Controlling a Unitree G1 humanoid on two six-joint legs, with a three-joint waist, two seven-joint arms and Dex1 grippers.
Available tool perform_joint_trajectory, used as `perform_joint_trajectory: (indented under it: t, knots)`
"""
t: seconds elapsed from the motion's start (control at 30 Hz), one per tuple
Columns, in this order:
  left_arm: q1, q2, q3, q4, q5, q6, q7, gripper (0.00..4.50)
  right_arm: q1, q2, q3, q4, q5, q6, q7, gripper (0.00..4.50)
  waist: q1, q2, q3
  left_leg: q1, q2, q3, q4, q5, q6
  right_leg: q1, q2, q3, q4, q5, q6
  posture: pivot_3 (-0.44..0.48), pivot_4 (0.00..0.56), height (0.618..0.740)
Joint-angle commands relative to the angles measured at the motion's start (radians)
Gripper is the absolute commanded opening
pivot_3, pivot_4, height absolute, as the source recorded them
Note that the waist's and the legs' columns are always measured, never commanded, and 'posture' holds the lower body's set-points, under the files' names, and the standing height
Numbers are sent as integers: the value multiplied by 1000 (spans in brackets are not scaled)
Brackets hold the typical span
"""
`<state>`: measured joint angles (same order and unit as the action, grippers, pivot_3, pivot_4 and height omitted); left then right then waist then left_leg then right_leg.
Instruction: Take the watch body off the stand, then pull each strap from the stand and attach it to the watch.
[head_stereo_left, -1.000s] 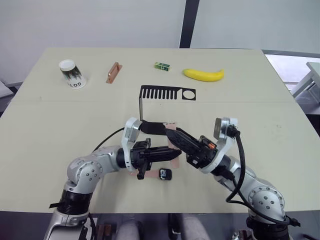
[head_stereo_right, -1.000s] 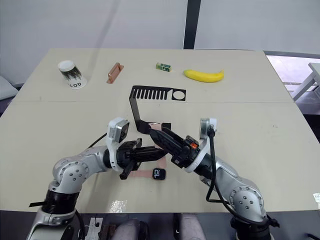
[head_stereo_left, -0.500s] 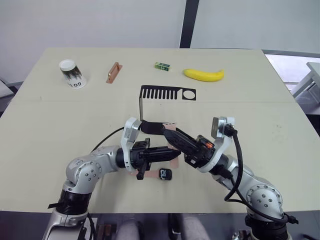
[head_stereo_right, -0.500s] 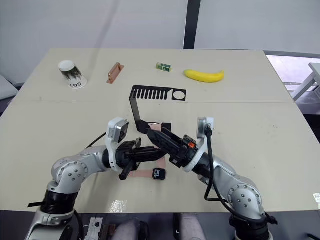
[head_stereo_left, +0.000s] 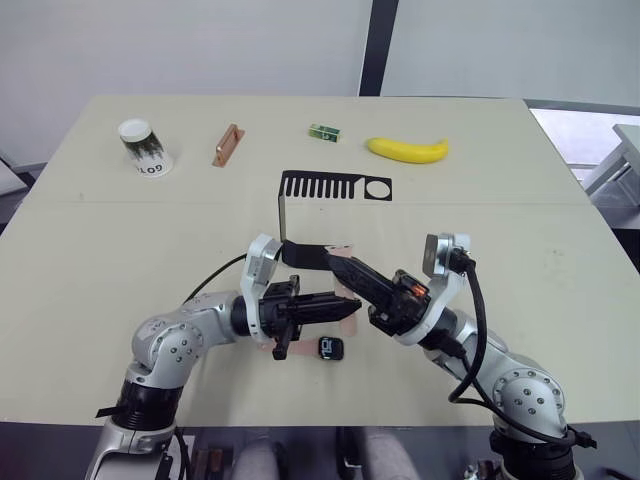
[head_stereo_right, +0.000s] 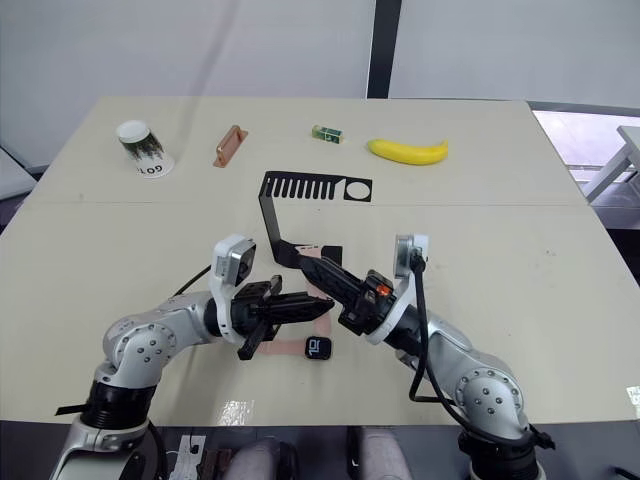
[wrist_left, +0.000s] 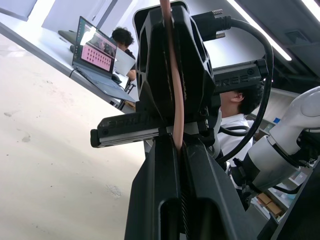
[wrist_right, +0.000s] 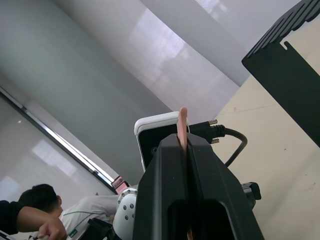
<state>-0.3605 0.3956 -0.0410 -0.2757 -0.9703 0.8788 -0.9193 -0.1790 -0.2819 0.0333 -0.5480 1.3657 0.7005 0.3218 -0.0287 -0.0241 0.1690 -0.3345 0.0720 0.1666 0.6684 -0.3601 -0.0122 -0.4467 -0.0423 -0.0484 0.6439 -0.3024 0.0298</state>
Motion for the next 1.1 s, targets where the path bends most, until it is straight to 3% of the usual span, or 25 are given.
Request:
perform_joint_trajectory:
  t: [0.03,0.2,0.3,0.4,0.53,0.67,0.8,0.93,1.1]
  knots:
    - [11,9,-7,-38,3,-13,-14,0,0,10,-8,-30,27,-12,36,76,0,0,0,0,0,0,0,0,0,0,0,0,0,0,0,0,150,740]
    - [9,15,-15,-46,28,-54,-39,0,-6,8,-8,-36,14,-17,46,76,0,0,0,0,0,0,0,0,0,0,0,0,0,0,0,0,150,740]
    - [9,37,-6,-74,65,-92,-32,887,-16,-14,-12,-55,-18,-20,62,0,0,0,0,0,0,0,0,0,0,0,0,0,0,0,0,0,150,740]
    - [9,109,33,-109,91,-127,-63,2301,-19,-66,-32,-86,-78,-31,89,0,-1,0,0,0,0,0,0,0,0,0,0,0,0,0,0,0,150,740]
    - [33,254,107,-39,246,-315,-140,4375,36,-224,-82,-144,-275,-92,202,0,1,0,0,0,0,0,0,0,0,0,0,0,-1,0,0,0,150,740]
    - [85,377,161,112,431,-592,-228,4450,159,-361,-164,-139,-492,-244,351,0,2,0,0,0,0,0,-2,0,0,0,0,-1,-4,0,0,0,150,740]
    - [158,445,208,258,557,-895,-326,4450,270,-418,-266,-97,-595,-355,453,0,1,-1,0,0,0,1,-2,0,0,0,0,-2,-5,0,0,0,150,740]
    - [264,492,264,321,561,-965,-368,4450,404,-455,-379,-25,-693,-475,564,0,2,-1,0,0,1,3,-4,-1,1,0,0,-2,-6,0,0,0,150,740]
    - [308,464,270,228,520,-901,-315,4450,513,-438,-478,33,-701,-530,617,0,10,-2,0,0,0,2,-2,-2,3,1,-1,-2,-6,1,1,0,150,740]
